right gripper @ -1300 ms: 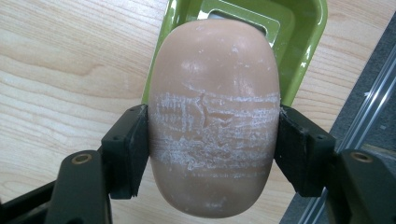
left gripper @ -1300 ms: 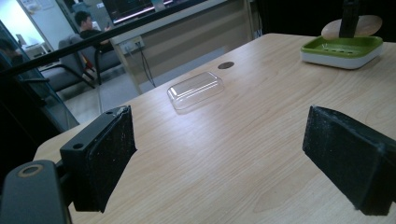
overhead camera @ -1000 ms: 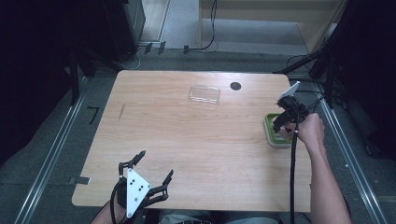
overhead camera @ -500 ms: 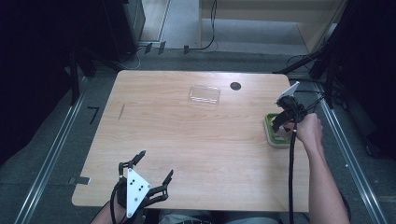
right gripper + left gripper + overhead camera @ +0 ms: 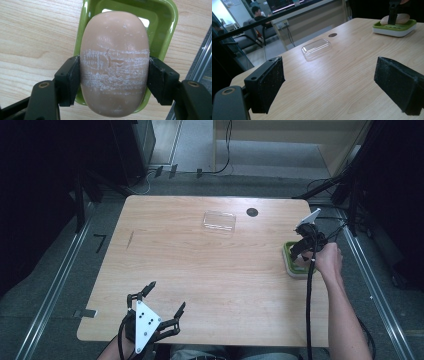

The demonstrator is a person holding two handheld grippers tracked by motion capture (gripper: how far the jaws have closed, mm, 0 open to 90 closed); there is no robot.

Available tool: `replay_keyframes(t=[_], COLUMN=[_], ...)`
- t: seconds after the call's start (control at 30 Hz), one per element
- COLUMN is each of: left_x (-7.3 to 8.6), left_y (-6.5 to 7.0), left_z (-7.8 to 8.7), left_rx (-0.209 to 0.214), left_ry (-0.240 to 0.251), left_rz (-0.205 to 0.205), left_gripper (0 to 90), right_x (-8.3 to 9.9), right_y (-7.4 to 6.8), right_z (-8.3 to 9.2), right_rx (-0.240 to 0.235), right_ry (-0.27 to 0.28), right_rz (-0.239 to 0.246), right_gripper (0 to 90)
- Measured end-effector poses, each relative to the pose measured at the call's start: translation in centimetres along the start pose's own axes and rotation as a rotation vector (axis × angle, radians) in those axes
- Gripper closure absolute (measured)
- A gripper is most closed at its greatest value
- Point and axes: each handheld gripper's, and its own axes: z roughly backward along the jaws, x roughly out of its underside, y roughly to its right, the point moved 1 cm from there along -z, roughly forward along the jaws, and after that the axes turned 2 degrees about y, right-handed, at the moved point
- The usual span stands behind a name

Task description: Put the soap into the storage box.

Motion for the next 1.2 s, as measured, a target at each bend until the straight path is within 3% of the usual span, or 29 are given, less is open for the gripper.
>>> replay_keyframes(t=[0.37,0.9,1.2], left_x=[0.0,0.0,0.0], left_y=[0.0,0.0,0.0], left_z=[0.0,0.0,0.0], left_rx=[0.001,0.0,0.0], left_ry=[0.0,-0.002,-0.001], left_rz=[-0.001,-0.003,-0.002], left_gripper=[9.9,9.9,9.9], right_x=[-0.1,-0.2,-0.1], right_y=[0.3,0.2,0.2], right_z=[-0.7,-1.7,-1.9], right_rx=[-0.009,0.023,0.025], right_ry=[0.008,-0.002,0.005], right_rz=[-0.049,-0.123,-0.136], right_gripper=[33.8,33.9,33.5])
